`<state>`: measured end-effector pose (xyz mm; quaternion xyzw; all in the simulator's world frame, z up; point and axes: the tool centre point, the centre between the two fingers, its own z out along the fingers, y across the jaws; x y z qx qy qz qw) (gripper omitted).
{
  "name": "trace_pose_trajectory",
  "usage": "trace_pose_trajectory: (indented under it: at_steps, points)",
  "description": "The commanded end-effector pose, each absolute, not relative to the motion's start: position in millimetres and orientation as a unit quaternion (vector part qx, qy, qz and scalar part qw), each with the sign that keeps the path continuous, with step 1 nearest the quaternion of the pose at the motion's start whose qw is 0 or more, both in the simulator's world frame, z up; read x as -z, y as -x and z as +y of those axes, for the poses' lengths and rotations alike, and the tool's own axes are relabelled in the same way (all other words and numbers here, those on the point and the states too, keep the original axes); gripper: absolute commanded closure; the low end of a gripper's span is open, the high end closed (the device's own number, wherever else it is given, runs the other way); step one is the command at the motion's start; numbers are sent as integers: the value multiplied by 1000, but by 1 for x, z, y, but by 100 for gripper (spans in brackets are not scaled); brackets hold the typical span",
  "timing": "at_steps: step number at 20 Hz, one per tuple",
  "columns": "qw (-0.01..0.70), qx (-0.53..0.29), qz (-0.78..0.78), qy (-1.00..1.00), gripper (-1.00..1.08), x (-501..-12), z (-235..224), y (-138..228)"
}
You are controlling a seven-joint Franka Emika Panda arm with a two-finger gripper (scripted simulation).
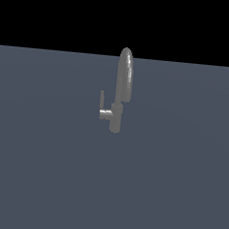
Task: Turn on the faucet by rotating a designated handle.
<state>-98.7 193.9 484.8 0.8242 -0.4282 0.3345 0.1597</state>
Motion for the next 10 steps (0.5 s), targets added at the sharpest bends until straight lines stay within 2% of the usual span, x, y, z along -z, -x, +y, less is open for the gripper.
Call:
trace_pose_trajectory:
  at_steps: [1,10]
  points:
    - [167,-340,-448,-810,108,-461,194,79]
    - [198,-341,-520,-758,108,-356,165,10]
